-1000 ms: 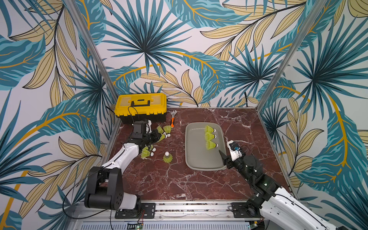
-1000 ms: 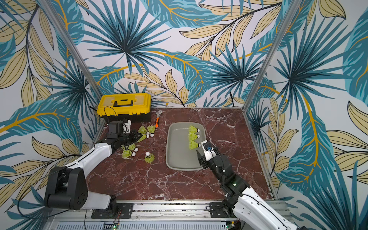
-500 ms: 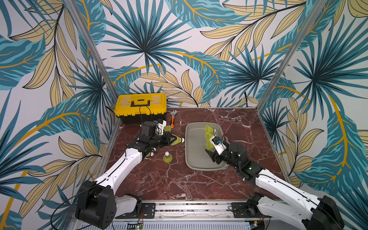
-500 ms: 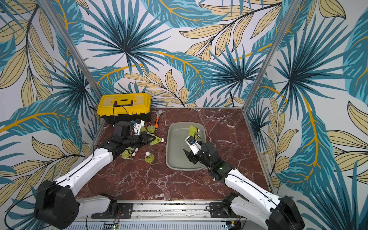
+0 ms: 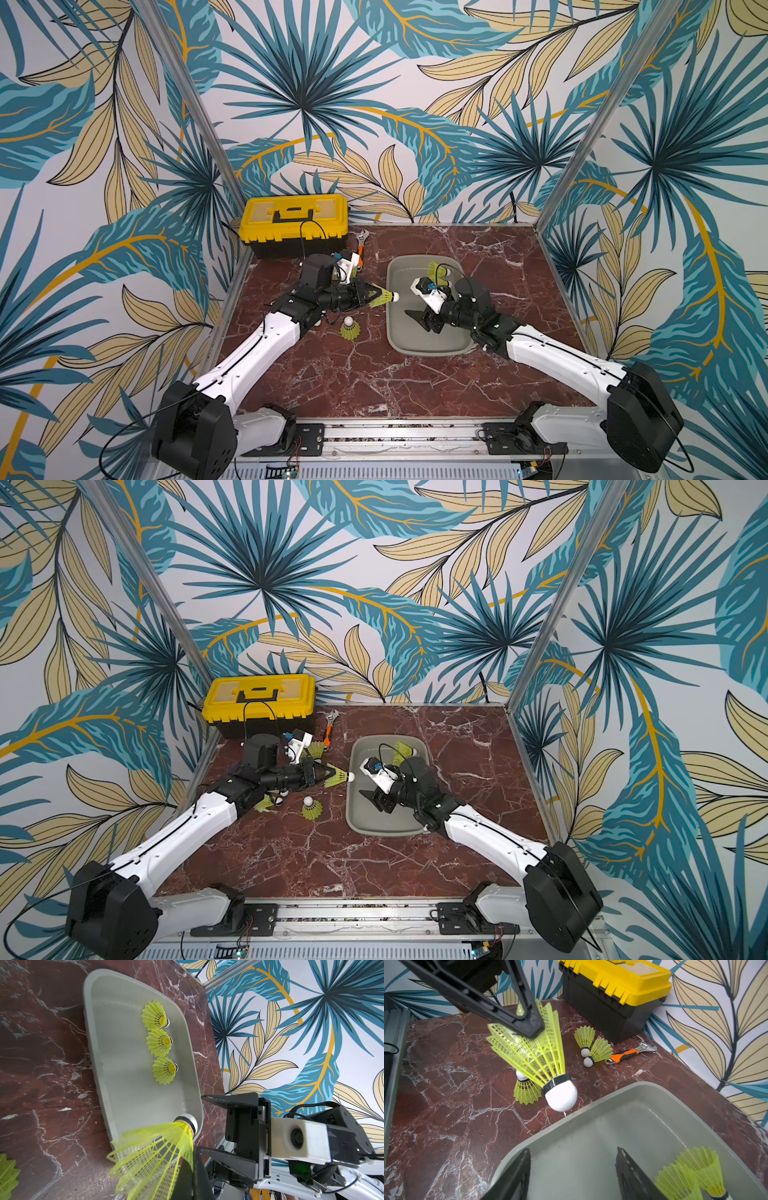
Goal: Put the shuttlecocks into the storage box
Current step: Place the shuttlecock in the storage box.
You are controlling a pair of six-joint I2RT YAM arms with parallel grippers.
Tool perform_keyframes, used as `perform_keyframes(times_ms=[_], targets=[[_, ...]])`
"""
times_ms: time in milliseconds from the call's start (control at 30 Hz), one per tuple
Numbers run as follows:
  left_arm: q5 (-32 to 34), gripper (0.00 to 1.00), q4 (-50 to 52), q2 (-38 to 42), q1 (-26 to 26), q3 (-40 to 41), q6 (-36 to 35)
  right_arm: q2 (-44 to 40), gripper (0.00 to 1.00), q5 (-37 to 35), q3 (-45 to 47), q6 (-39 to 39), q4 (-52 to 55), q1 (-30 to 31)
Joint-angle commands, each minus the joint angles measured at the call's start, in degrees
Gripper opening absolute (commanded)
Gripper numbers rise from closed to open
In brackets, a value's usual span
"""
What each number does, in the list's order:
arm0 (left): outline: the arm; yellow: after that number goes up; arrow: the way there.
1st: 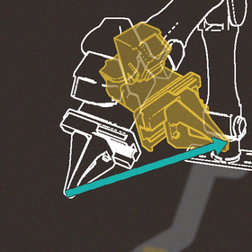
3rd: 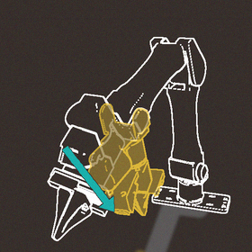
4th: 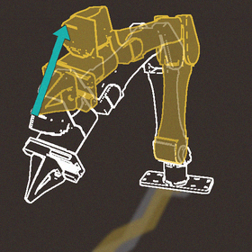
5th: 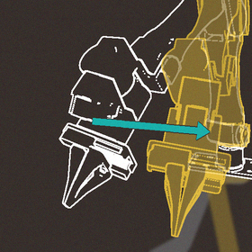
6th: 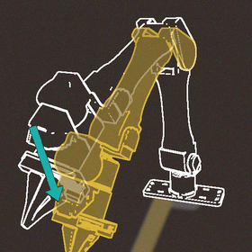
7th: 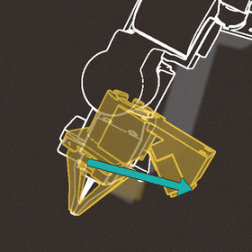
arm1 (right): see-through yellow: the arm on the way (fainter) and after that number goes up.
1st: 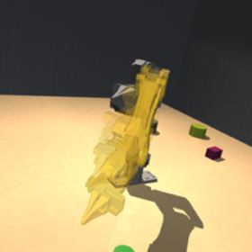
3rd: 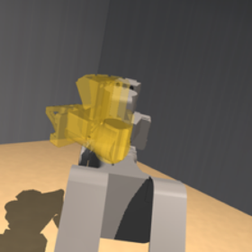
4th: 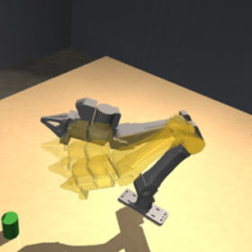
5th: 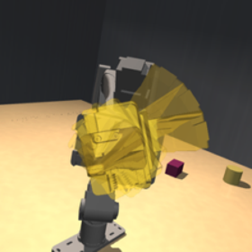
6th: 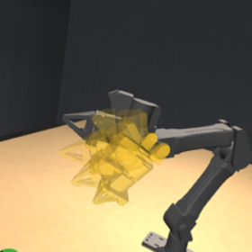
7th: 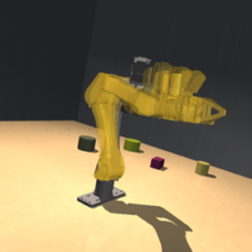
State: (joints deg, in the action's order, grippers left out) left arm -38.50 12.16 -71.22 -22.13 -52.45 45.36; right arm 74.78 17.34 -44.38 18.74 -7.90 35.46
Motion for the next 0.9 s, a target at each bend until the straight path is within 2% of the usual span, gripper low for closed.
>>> perform_keyframes(times_ms=[0, 167, 633, 767, 867], targets=[[-2.1, 0.0, -1.9, -0.7, -0.6, -3.3, 0.5, 1.4, 0.65, 4.4, -1.3, 1.5, -1.0, 0.3], [-2.7, 0.0, -2.3, -1.6, -1.3, -3.4, 0.8, 3.5, 0.65, 5.3, -2.9, 1.8, -0.7, 0.3], [-2.9, 0.0, -4.2, -3.1, -2.7, -3.6, 1.6, 6.9, 0.51, 7.5, -5.6, 2.4, 1.1, 0.3], [-2.7, 0.0, -4.0, -3.2, -2.6, -3.7, 1.4, 7.0, 0.43, 7.6, -5.6, 2.3, 1.1, 0.3], [-2.7, 0.0, -4.1, -3.2, -2.6, -3.6, 1.5, 6.7, 0.31, 7.5, -5.6, 2.0, 1.0, 0.3]])
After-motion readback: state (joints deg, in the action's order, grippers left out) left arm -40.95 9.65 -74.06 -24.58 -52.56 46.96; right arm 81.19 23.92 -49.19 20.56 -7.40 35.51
